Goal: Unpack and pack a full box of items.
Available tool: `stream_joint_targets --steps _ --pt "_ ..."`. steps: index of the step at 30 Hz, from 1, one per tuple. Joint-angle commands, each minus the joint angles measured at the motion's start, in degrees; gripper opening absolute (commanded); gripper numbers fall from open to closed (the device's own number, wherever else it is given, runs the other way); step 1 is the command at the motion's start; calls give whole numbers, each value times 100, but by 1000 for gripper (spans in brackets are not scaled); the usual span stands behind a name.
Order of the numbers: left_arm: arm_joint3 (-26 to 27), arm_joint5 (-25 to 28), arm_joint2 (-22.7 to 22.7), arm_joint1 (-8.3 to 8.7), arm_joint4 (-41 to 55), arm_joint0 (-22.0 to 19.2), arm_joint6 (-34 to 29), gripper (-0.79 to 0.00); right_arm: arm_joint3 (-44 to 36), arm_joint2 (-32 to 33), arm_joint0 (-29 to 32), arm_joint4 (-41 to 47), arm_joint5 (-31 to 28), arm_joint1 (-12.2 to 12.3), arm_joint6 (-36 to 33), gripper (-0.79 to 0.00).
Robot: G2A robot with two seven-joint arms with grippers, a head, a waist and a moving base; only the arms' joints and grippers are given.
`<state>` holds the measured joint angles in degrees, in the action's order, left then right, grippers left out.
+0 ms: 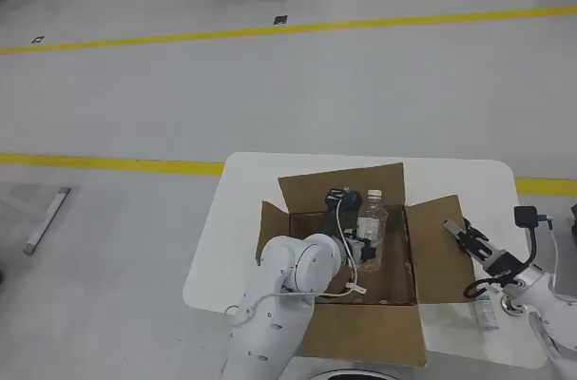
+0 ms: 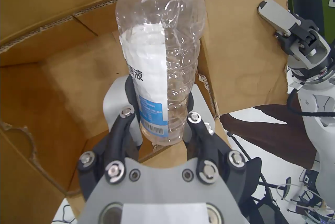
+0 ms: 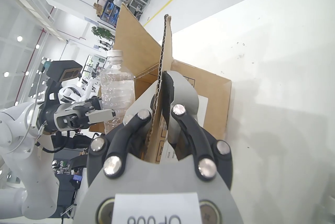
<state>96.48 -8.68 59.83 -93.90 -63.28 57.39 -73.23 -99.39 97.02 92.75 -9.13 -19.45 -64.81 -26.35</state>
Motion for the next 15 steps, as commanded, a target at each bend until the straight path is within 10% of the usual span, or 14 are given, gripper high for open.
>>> stream_joint_targets --steps 1,15 --pt "0 0 0 0 0 0 0 -785 0 -1 0 -7 0 0 2 -785" --pt "-506 -332 -107 -16 603 229 168 -785 -54 -40 19 128 132 -14 136 -785"
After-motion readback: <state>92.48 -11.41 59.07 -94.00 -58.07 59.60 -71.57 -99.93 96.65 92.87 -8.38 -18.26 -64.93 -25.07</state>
